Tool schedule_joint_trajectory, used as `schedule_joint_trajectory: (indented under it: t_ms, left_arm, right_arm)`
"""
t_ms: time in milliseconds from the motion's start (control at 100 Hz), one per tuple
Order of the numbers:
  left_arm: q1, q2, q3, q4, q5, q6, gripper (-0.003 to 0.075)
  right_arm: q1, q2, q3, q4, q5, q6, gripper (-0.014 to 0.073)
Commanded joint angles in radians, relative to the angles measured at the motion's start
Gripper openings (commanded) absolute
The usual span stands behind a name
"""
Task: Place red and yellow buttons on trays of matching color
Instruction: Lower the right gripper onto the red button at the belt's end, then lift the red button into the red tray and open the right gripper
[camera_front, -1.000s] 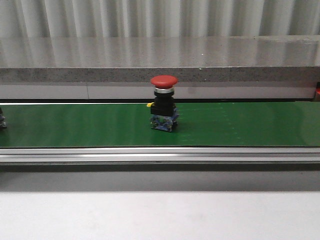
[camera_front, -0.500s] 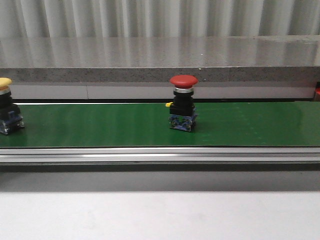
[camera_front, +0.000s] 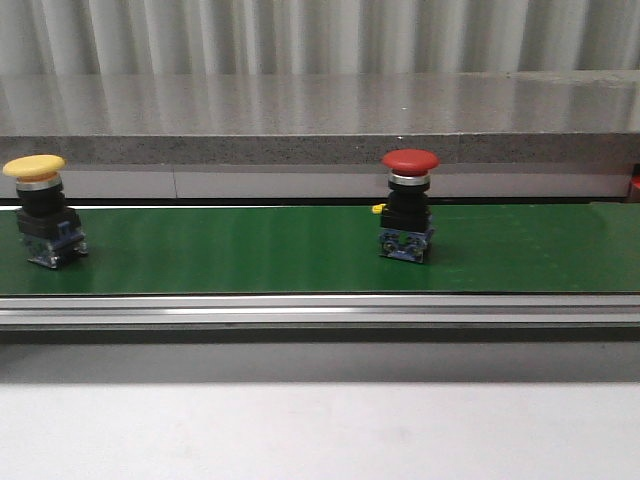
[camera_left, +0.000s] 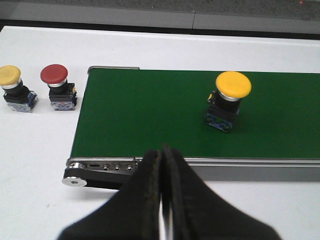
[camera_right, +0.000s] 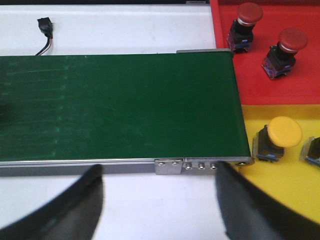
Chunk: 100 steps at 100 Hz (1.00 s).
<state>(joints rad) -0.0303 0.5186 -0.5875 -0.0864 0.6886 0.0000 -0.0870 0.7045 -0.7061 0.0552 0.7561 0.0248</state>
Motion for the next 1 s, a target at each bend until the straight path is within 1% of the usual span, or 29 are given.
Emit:
schedule_joint_trajectory:
  t_ms: [0, 90, 140, 300, 680, 820, 990]
  left_arm:
    - [-0.007, 0.004, -0.026, -0.015, -0.07, 0.0, -0.002]
    - [-0.007, 0.004, -0.026, -0.015, -0.07, 0.0, -0.002]
    - [-0.007, 0.004, -0.026, -0.015, -0.07, 0.0, -0.002]
    - [-0.007, 0.004, -0.026, -0.015, -0.07, 0.0, -0.002]
    - [-0.007, 0.004, -0.026, -0.015, -0.07, 0.0, -0.002]
    - [-0.007, 0.004, -0.026, -0.015, -0.07, 0.0, -0.002]
    - [-0.007, 0.004, -0.026, -0.015, -0.07, 0.0, -0.002]
  right_arm:
    - [0.001, -0.003, -0.025, 0.034, -0.084, -0.007, 0.0654]
    - [0.007, 0.0, -0.025, 0.063, -0.122, -0.025, 0.0629]
    - [0.021, 0.018, -0.026, 0.079, -0.137, -0.065, 0.0626]
    - [0.097, 0.111, -0.064, 0.118, -0.132, -0.144, 0.0626]
    - [0.306, 0.471, -0.232, 0.118, -0.137, -0.162, 0.0626]
    - [0.346, 0.583, -0.285, 0.118, -0.139, -0.163, 0.0626]
    - [0.35, 0.697, -0.343, 0.118, -0.162, -0.164, 0.0626]
